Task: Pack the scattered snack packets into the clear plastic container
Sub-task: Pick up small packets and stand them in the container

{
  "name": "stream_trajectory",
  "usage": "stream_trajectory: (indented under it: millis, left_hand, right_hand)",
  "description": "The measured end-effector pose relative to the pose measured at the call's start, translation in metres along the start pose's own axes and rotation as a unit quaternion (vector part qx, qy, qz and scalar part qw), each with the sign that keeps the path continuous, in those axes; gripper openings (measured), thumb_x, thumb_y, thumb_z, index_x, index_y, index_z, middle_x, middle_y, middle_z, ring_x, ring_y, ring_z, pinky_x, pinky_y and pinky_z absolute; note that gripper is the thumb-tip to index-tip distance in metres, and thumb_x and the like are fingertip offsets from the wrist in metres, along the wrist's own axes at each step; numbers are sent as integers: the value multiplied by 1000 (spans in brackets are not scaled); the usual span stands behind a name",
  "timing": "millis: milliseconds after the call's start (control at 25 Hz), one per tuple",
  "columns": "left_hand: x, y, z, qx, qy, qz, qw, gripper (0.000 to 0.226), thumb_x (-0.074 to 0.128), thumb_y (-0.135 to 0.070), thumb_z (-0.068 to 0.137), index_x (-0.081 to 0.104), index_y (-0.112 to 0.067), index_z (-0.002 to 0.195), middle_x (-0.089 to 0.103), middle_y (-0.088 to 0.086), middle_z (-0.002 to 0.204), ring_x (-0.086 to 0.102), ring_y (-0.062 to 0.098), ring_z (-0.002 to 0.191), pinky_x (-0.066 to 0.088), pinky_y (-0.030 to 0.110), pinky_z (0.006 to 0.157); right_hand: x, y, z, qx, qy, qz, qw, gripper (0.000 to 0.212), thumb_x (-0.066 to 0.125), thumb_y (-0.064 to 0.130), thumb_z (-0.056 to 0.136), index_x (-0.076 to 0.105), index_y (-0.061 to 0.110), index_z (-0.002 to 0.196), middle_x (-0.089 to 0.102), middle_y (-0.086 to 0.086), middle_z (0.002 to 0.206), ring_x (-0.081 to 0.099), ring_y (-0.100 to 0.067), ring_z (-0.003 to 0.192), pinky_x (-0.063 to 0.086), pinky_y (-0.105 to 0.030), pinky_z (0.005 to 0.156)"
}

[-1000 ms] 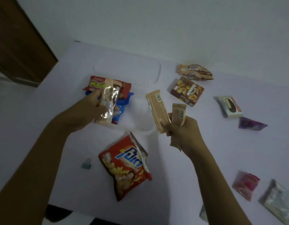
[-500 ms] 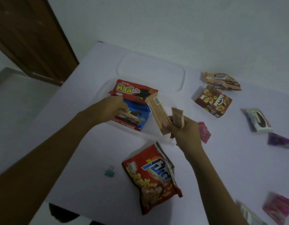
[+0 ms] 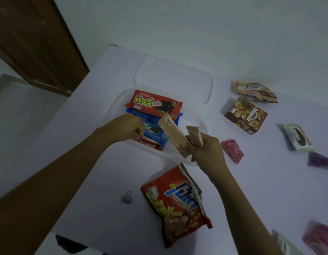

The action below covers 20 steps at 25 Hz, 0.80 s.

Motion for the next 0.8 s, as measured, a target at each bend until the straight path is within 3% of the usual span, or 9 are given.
stream_trajectory:
  millis: [120,200,320,400,440,560,680,800]
  left_hand:
    - [1,4,-4,-5,22,-31,999,23,61,-6,85,71,-9,105,72,7,105,57,10,86,33,-1,61]
    - [-5,11,-13,-14,-5,-57,998,22,60,-8,86,70,-8,106,70,9,107,55,9,88,33,-3,62]
    - [-36,31,-36,-34,-208,-111,971,20,57,-3,88,68,1,104,69,20,104,61,22,92,43,20,76]
    - [-50,51,-56,-94,-357,-108,923,23,50,-4,92,65,1,108,68,21,107,62,31,97,44,31,83]
    - [-50,61,-61,-129,-391,-126,903,26,46,-7,94,62,-1,114,66,19,113,61,32,103,44,32,88]
    - [-28,77,-53,-172,-346,-214,897,38,41,-15,98,47,-7,134,56,13,134,53,25,122,36,24,98]
    - [-13,81,-41,-149,-304,-246,908,40,44,-15,97,43,-14,137,62,15,125,61,25,111,43,27,94]
    - [-8,86,-37,-145,-305,-270,902,42,45,-13,95,43,-18,137,66,17,117,65,29,101,50,38,91]
  right_hand:
    - [3,3,8,12,16,-58,998,10,63,12,84,71,6,84,71,-12,69,56,-13,48,47,-19,45]
    - [7,10,18,-3,27,-95,995,14,63,14,85,71,2,85,72,-14,71,60,-19,53,54,-32,56]
    - [24,32,31,-79,40,-154,984,15,63,17,85,69,5,79,69,-11,66,63,-25,56,55,-38,57]
    - [42,43,35,-126,60,-202,969,10,62,15,86,67,10,78,62,-2,65,53,-13,52,43,-27,52]
    - [52,49,36,-145,72,-215,963,9,61,13,86,69,11,84,61,-1,69,49,-10,53,37,-19,52]
    - [77,59,34,-207,98,-258,939,15,60,15,88,70,9,97,69,-5,88,54,-13,67,40,-17,61]
    - [100,54,37,-232,141,-297,915,18,60,24,89,69,13,100,69,-5,98,64,-18,80,53,-28,73]
    - [109,42,46,-210,192,-334,899,17,59,24,90,68,12,100,68,-5,98,62,-16,78,55,-31,74]
Point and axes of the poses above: each hand's wrist, its own z-axis towards the middle knuckle, its own x-axis out of the palm, y = z × x, the point moved 7 cm from there along z, towards the middle knuckle
